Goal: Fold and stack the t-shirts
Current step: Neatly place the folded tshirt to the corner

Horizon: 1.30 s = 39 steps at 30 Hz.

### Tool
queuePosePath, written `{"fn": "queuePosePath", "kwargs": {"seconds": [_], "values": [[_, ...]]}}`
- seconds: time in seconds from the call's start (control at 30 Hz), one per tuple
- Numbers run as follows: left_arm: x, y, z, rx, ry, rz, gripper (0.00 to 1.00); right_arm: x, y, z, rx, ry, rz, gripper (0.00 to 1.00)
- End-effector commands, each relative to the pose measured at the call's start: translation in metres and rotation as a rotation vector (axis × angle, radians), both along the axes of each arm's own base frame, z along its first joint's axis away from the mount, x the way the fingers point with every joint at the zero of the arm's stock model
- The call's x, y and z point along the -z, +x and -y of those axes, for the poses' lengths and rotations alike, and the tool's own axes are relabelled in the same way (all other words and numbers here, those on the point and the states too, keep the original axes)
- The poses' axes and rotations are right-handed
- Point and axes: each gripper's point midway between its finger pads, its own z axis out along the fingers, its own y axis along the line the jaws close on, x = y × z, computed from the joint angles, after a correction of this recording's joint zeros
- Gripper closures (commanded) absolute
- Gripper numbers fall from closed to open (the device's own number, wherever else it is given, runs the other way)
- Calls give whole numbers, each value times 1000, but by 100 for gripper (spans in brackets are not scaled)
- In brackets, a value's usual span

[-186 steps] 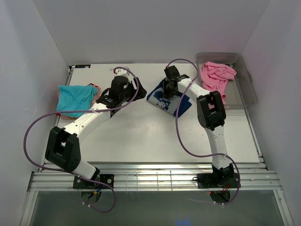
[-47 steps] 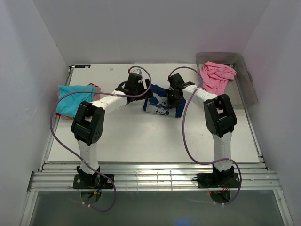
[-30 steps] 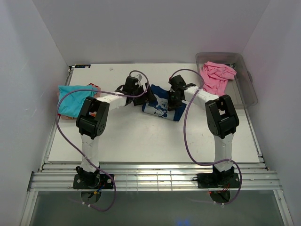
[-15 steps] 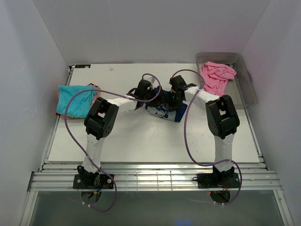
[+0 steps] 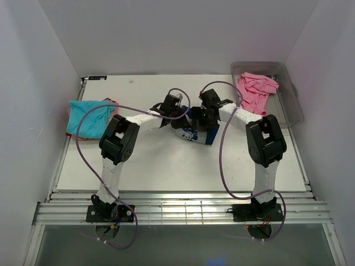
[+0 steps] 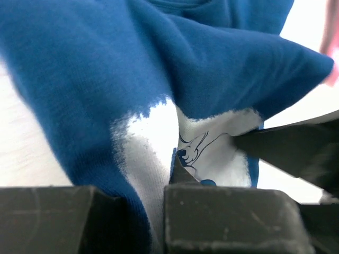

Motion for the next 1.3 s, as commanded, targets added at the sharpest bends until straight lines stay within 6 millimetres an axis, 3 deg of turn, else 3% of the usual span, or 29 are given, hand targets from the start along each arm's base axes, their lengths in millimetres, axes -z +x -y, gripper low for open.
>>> {"fn": "queuePosePath", "kwargs": {"seconds": [0.0, 0.07, 0.13, 0.17, 0.27, 0.4, 0.43, 0.47, 0.5, 0.57, 0.77, 0.8, 0.93, 1.27], "values": [[-41, 11, -61, -43, 151, 42, 100, -38, -4, 6, -6, -9, 73, 16], [-85, 30, -89, -54, 179, 135, 100, -52, -3, 7, -15, -10, 104, 15], [-101, 28, -113, -36, 234, 137, 100, -67, -1, 13, -4, -24, 145, 15], [-125, 36, -129, -61, 235, 173, 100, -72, 0, 13, -7, -22, 154, 15], [-151, 37, -169, -80, 293, 178, 100, -85, -2, 12, -10, -4, 175, 14], [-188, 21, -217, -110, 356, 197, 100, -95, -6, 7, -31, 34, 178, 14], [-196, 21, -234, -134, 372, 204, 100, -97, -6, 6, -35, 40, 181, 14], [-216, 13, -267, -163, 440, 211, 100, -97, -6, 2, -47, 54, 177, 14], [-220, 12, -267, -166, 439, 220, 100, -97, -6, 2, -47, 55, 177, 14], [-232, 7, -292, -210, 472, 227, 100, -95, -5, -1, -56, 63, 170, 14], [-223, -22, -346, -313, 558, 183, 100, -92, -5, -11, -76, 100, 145, 14], [-219, -26, -365, -352, 566, 164, 100, -91, -5, -12, -74, 103, 141, 14], [-229, -24, -384, -402, 534, 196, 100, -89, -9, -12, -75, 107, 132, 14], [-215, -8, -426, -476, 469, 195, 100, -94, -24, -9, -83, 113, 133, 15]]}}
